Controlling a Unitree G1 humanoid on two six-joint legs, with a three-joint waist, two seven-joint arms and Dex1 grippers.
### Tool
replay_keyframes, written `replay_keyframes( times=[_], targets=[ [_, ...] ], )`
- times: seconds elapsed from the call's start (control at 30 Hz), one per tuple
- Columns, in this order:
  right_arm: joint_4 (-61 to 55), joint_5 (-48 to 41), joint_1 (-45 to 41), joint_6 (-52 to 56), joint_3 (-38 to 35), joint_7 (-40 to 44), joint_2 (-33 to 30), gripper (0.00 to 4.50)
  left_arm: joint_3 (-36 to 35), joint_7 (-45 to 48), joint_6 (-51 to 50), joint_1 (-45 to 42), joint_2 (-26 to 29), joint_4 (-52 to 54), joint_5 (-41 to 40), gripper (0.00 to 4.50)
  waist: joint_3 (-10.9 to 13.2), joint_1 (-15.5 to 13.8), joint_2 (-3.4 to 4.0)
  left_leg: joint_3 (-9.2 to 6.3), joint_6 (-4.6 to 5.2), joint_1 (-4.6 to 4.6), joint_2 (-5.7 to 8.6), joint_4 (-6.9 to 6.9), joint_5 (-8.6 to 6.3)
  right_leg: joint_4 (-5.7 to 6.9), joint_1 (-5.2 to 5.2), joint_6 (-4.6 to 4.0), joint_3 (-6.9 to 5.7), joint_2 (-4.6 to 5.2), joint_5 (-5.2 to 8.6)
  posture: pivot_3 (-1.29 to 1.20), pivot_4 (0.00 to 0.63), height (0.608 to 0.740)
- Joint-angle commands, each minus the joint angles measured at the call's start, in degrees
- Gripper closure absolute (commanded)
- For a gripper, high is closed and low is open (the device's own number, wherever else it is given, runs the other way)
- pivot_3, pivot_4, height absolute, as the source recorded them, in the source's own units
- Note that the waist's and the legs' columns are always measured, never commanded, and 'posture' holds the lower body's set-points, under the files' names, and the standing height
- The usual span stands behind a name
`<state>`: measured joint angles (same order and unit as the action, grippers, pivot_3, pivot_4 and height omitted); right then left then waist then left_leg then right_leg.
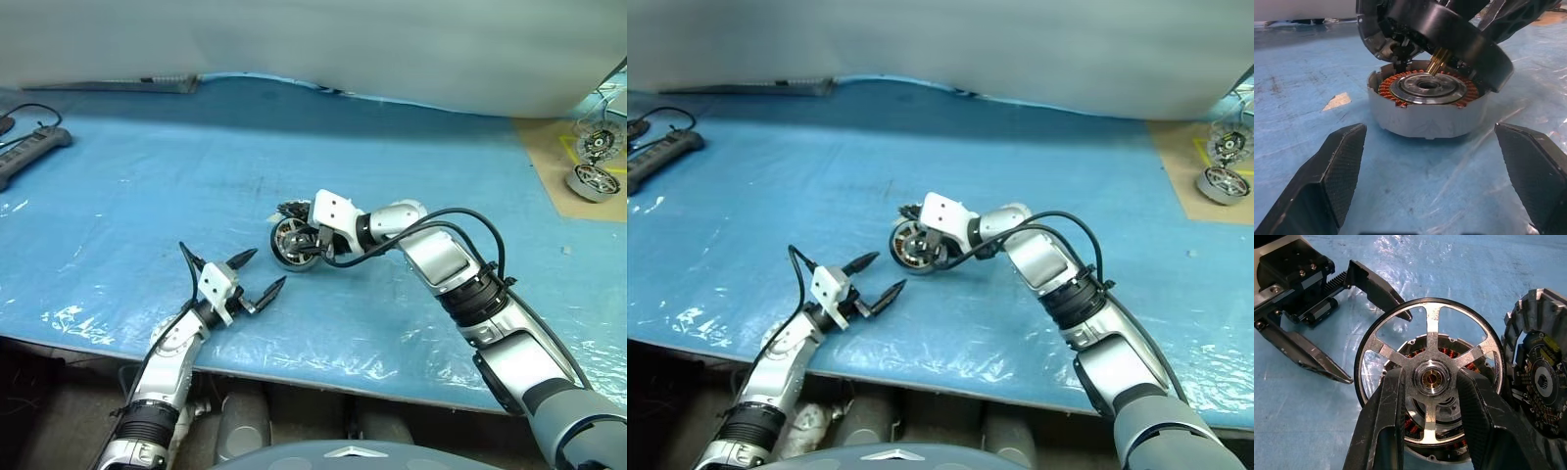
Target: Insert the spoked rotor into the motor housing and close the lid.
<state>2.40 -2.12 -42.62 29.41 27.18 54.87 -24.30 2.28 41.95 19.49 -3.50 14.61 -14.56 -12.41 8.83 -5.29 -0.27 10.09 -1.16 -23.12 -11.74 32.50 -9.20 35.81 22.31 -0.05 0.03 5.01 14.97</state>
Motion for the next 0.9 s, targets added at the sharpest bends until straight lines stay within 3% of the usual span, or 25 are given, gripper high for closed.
replay_keyframes(
  times=[0.03, 0.37, 0.9],
  targets=[
    [-1.1, 0.6, -1.9, -0.4, -2.1, -0.4, -0.2, 3.28, -0.1, -0.4, -0.1, 0.2, 0.2, 2.1, -0.1, 0.0, 0.0, 0.0, 0.0, 0.0, 0.0, -0.01, 0.0, -0.01, 0.0, -0.01, 0.01, 0.0, 0.0, 0.0, 0.0, 0.0, 0.15, 0.74],
    [-1.8, 0.3, -2.5, 0.5, -3.3, -0.4, 0.2, 3.28, -1.6, 2.2, 4.4, -0.7, 0.9, -5.4, -1.0, 0.0, 0.0, 0.0, 0.0, 0.01, 0.0, 0.0, 0.0, -0.02, 0.0, 0.0, 0.02, 0.0, 0.0, 0.0, 0.0, 0.0, 0.15, 0.74],
    [-2.1, 2.0, -0.8, 2.5, -2.8, -1.6, 1.1, 3.28, -1.1, 2.3, 5.1, -0.6, 0.5, -5.7, -1.0, 0.0, 0.0, 0.0, 0.01, 0.01, 0.0, 0.03, 0.01, -0.03, 0.0, 0.02, 0.0, 0.0, 0.01, 0.0, 0.0, 0.0, 0.15, 0.74]
  ],
)
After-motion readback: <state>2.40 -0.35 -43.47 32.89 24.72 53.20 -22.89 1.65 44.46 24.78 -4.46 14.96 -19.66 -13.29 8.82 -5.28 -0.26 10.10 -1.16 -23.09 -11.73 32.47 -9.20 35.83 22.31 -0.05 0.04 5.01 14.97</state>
